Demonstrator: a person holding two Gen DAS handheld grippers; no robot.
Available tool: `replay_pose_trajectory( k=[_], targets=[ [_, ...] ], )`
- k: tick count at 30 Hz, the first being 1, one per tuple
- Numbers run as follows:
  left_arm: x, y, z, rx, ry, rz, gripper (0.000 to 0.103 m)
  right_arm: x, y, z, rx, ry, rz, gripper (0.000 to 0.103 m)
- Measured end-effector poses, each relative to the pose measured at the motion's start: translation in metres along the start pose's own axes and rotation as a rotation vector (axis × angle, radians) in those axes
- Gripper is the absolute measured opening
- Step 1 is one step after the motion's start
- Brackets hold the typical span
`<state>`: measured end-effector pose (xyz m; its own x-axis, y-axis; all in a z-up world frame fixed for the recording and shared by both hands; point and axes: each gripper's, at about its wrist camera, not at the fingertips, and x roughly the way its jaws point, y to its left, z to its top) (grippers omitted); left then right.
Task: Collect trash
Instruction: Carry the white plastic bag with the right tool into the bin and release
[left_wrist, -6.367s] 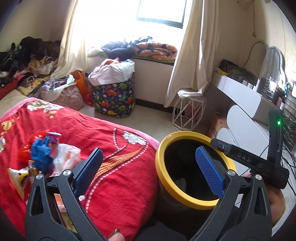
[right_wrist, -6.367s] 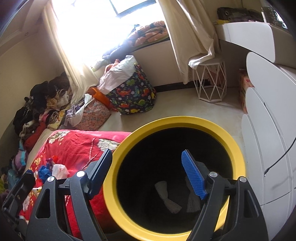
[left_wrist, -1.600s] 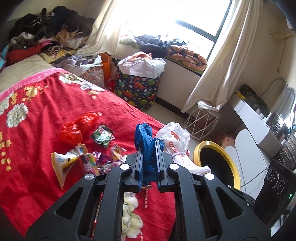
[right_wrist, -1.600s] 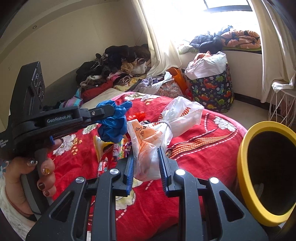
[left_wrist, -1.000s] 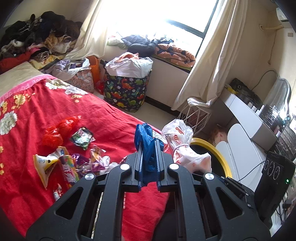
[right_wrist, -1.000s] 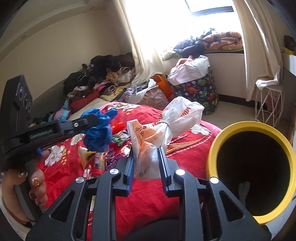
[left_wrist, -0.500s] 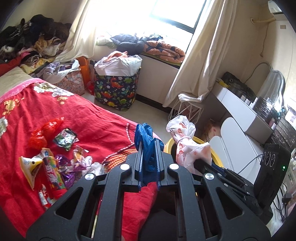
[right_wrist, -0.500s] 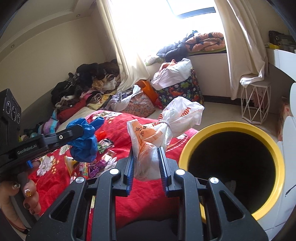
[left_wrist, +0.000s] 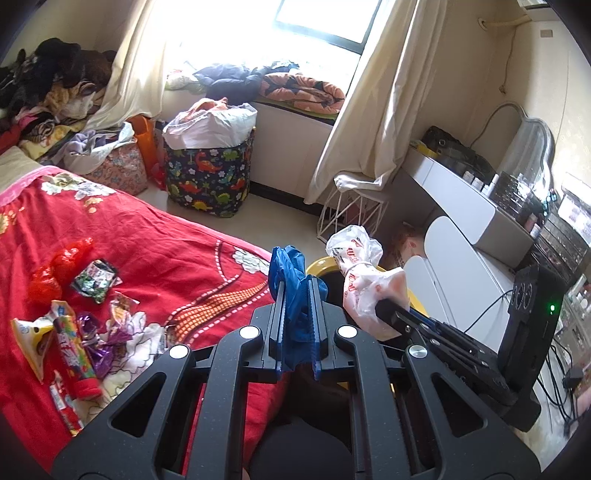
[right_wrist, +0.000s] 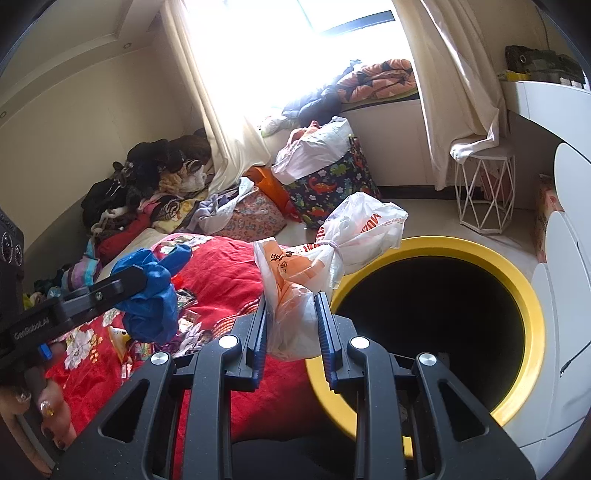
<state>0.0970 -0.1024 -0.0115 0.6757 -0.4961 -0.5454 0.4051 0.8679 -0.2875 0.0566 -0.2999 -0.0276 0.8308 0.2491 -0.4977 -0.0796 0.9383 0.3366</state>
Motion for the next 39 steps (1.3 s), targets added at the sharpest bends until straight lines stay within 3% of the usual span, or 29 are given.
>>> replay_pose_trajectory(
  k=[21,39],
  targets=[
    [0.027,-0.035,-0.007,0.06,0.039,-0.06,0.006,-0.001,-0.032,0.003,0.061,-0.004,-0.105,0.023],
    [0.075,-0.05,-0.006,0.1,0.112,-0.082,0.006,0.006,-0.064,-0.003,0.133,0.032,-0.171,0.023]
  ],
)
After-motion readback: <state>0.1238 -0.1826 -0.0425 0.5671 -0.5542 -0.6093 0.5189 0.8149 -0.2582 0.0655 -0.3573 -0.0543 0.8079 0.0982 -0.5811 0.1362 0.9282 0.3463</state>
